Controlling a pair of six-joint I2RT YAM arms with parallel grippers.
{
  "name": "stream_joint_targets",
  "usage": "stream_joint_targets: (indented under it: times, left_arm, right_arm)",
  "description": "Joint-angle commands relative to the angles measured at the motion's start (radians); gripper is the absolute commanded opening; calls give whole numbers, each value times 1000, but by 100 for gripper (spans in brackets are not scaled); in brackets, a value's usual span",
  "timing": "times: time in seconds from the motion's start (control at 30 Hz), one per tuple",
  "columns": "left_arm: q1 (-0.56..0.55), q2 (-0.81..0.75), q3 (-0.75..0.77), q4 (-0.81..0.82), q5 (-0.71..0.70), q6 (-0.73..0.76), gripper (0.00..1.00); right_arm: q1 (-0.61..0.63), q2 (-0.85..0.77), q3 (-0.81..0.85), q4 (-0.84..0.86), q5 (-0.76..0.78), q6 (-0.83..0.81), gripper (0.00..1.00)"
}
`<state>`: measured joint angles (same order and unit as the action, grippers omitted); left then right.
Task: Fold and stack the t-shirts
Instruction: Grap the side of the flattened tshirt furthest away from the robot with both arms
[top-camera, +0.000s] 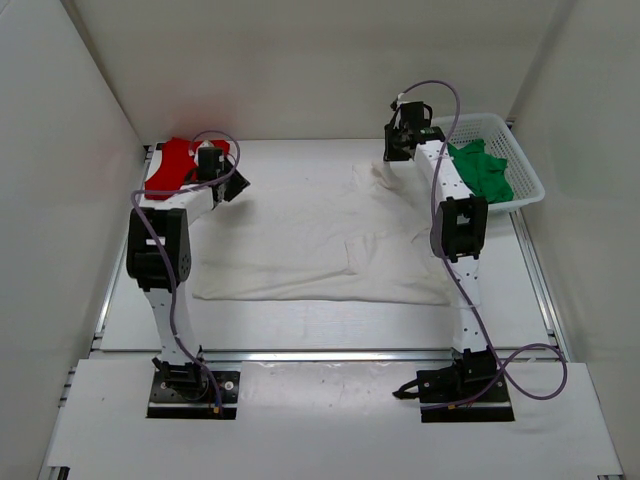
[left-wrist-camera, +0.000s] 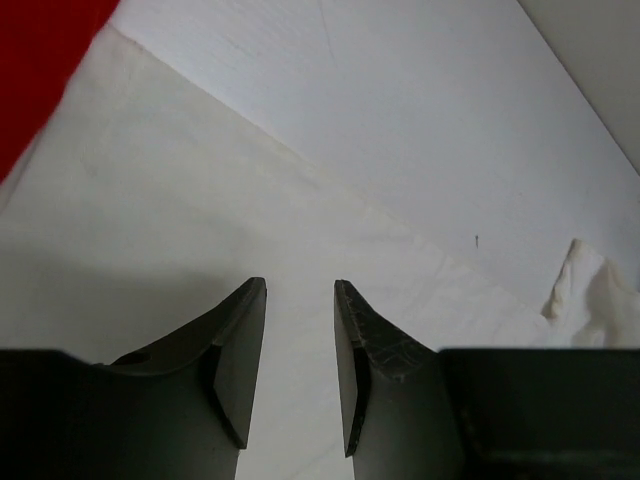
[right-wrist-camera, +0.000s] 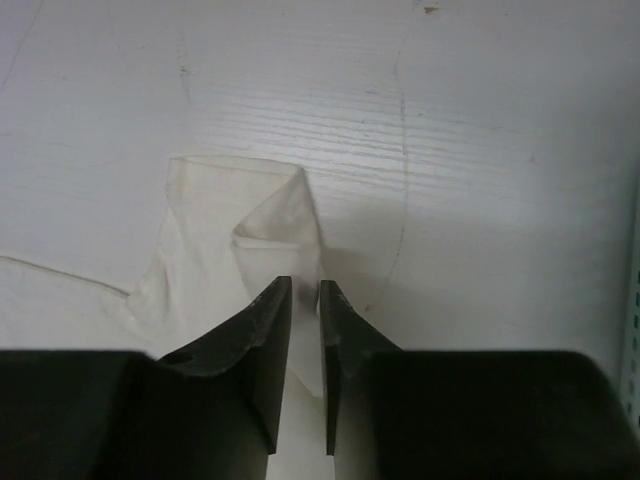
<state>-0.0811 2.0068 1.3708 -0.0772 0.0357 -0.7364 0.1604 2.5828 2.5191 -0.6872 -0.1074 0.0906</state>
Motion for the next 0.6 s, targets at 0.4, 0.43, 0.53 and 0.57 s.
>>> stream_joint_targets:
  times: [0.4, 0.43, 0.53, 0.57]
  left_arm:
    - [58, 388, 718, -478, -146, 175, 47]
    - [66, 417, 741, -516, -145, 178, 47]
    - [75, 437, 803, -556, -142, 192, 48]
    - [75, 435, 806, -556, -145, 193, 47]
  right_arm:
    - [-45, 5, 21, 40, -58, 26, 6]
    - [-47, 8, 15, 51, -99, 37, 23]
    - [-49, 19, 20, 51, -182, 60, 42]
    - [-55, 19, 21, 45, -190, 57, 45]
